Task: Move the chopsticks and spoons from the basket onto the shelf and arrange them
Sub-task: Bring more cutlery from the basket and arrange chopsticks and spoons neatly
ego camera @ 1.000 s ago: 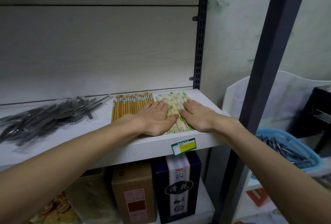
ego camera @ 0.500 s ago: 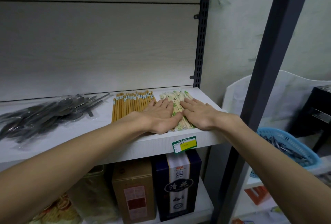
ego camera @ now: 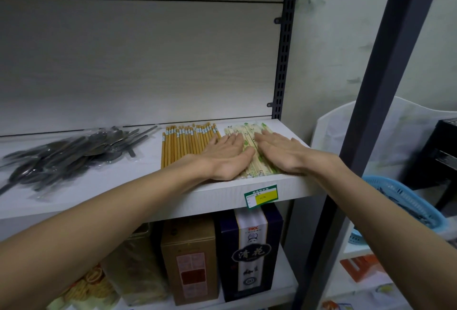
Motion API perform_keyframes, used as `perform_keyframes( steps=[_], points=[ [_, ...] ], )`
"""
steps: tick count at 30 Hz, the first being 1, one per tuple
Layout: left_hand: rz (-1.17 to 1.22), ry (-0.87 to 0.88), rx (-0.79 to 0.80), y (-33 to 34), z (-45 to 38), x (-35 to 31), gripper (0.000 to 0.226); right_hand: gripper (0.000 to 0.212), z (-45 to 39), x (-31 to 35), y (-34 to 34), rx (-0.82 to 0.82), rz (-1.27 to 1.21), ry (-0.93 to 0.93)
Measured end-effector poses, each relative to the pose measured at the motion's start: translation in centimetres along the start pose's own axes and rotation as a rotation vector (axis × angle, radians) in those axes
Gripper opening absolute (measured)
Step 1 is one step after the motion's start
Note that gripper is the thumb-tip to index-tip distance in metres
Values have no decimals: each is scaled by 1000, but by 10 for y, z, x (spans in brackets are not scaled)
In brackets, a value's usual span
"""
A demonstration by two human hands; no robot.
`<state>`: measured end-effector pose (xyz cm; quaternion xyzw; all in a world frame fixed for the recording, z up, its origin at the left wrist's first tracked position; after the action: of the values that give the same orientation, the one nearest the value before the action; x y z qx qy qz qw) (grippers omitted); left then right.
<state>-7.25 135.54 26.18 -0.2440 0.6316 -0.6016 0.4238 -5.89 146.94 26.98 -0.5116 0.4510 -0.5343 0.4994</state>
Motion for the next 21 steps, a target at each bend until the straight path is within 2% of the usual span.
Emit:
perform_keyframes(
  steps=[3,5,9,13,17,21],
  points=[
    [85,-16,-106,-21,1,26,69,57,-9,13,-29,-162,57,-28],
    [49,-50,-174,-38,5,53,69,57,-21,37,-36,-201,70,-90],
    [-5,-156,-213,-47,15,110,67,55,-47,100,-22,-148,89,-227],
    [34,-197,-158,-30,20,143,69,57,-70,130,-2,-78,134,-204],
    [42,-184,-109,-22,21,139,71,61,-75,129,17,6,129,-139],
    [38,-177,-97,-17,29,125,71,62,-65,125,21,13,120,-129]
  ],
)
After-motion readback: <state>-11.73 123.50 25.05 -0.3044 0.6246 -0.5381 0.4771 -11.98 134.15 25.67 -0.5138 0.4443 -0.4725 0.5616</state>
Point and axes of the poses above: each hand's wrist, its own z-axis away from the middle knuckle, its own y-axis out of the palm, x = y × z, the point moved 10 cm from there along -z, towards the middle knuckle, and after that the axes turned 8 degrees about z, right-handed, at the moved point
